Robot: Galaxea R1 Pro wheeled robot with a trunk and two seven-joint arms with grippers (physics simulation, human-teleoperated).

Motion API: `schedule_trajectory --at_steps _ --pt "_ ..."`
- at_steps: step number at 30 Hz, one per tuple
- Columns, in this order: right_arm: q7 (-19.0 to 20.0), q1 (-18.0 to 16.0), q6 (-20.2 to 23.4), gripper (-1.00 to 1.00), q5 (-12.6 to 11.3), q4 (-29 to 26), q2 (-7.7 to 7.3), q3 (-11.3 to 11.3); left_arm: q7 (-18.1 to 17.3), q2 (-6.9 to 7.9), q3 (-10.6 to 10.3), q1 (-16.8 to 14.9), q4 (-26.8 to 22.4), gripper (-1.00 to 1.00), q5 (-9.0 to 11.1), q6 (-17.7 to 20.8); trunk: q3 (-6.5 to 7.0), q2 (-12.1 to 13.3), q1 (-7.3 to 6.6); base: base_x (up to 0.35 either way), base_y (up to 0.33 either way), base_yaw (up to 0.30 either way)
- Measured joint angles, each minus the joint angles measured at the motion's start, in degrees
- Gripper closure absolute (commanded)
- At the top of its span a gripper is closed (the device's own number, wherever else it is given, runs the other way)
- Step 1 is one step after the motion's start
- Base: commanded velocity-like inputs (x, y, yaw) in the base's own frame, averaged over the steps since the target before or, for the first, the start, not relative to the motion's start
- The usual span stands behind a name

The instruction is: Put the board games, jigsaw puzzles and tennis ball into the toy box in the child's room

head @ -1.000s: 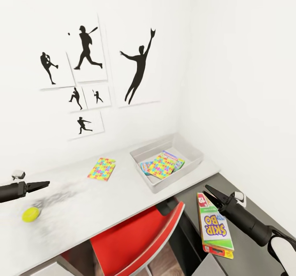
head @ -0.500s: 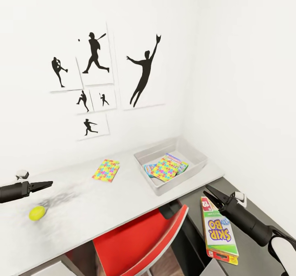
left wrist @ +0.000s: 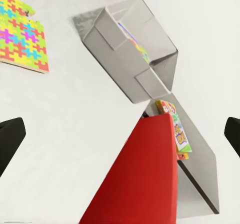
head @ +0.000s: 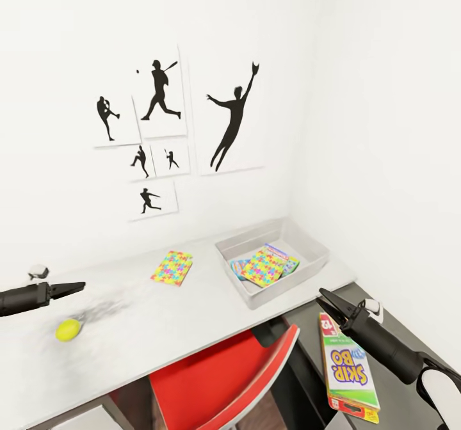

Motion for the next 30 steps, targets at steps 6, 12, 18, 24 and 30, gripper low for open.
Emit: schedule_trajectory --at_steps 6,12,18,24,30 --pt "0.0 0.01 0.0 -1.0 0.15 0.0 0.0 -0.06 0.0 0.42 0.02 0.0 -0.01 -1.0 0.02 0.47 0.55 0.0 0.0 0.0 0.0 0.107" --pt "0.0 0.0 0.01 -1.0 0.21 0.0 0.01 -0.19 0.0 0.08 -0.01 0.01 -0.06 -1.0 -0.06 1.61 1.1 0.0 0.0 0.0 0.0 0.132" --pt "0.0 -0.01 -0.01 -1.0 0.26 0.0 0.01 -0.11 0.0 -0.01 -0.02 0.01 -0.07 -1.0 -0.16 1.91 1.51 0.01 0.0 0.0 0.0 0.176" --pt "-0.01 0.01 -0.01 -1.0 0.26 0.01 0.0 -0.12 0.01 -0.1 -0.03 -0.01 -0.06 -1.0 -0.18 1.95 1.58 0.01 0.0 0.0 0.0 0.051" --pt "-0.44 0.01 -0.07 -1.0 0.27 0.06 0.0 -0.29 0.01 -0.12 -0.01 -0.01 -0.06 -1.0 -0.19 1.96 1.59 0.01 0.0 0.0 0.0 0.006"
